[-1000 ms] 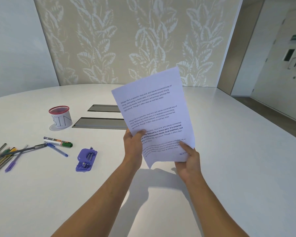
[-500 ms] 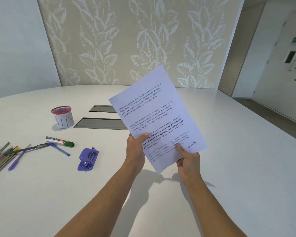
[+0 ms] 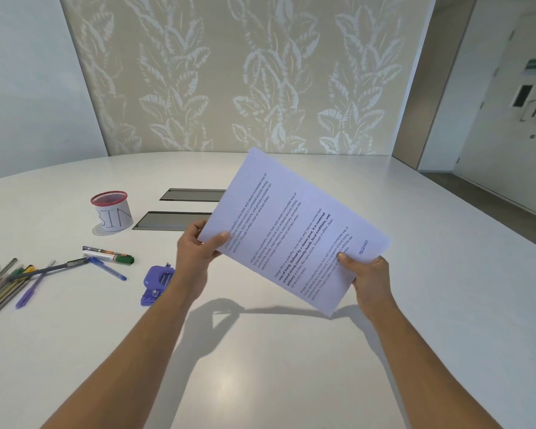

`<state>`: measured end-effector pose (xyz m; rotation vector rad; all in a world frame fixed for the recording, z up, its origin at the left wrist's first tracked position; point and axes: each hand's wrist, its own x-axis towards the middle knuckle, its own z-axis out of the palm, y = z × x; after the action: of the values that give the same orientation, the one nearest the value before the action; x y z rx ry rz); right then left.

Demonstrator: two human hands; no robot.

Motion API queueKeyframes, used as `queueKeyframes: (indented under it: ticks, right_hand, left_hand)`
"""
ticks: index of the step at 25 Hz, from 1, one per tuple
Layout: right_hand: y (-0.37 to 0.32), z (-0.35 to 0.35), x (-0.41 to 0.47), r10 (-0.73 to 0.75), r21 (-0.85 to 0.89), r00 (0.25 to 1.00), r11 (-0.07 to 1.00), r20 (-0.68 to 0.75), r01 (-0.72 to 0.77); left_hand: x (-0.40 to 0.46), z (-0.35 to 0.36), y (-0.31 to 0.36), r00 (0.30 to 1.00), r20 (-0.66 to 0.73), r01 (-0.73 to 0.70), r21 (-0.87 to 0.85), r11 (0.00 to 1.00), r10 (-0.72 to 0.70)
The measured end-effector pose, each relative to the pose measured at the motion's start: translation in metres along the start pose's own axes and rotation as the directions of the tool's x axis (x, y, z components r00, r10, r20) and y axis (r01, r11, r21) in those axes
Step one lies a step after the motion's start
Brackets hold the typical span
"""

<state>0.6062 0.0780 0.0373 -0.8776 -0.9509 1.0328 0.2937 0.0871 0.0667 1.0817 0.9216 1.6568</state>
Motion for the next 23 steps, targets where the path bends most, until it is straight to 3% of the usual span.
queueKeyframes:
  ticks: [5, 7, 11, 16, 23]
  right_hand:
    - [-0.017, 0.004, 0.012, -0.061, -0.188, 0.996, 0.979, 0.064, 0.073]
    - [-0.024, 0.01, 0.017, -0.112, -0.251, 0.992, 0.96, 0.06, 0.124]
    - [-0.021, 0.019, 0.016, -0.178, -0.279, 0.981, 0.94, 0.08, 0.194]
    - [0.011, 0.019, 0.003, -0.07, -0.354, 0.996, 0.931, 0.055, 0.085]
    - [0.005, 0.023, 0.009, -0.083, -0.313, 0.996, 0.946, 0.031, 0.089]
  left_hand:
    - [0.012, -0.02, 0.015, 0.99, 0.133, -0.011, 0.354, 0.935, -0.039]
    - [0.015, -0.021, 0.02, 0.983, 0.177, -0.028, 0.418, 0.908, -0.051]
    - [0.009, -0.02, 0.015, 0.989, 0.143, -0.041, 0.392, 0.919, -0.017]
    - [-0.011, -0.016, -0.01, 1.0, 0.022, -0.004, 0.411, 0.912, -0.005]
    - [-0.004, -0.01, -0.007, 0.996, -0.054, -0.045, 0.434, 0.9, 0.075]
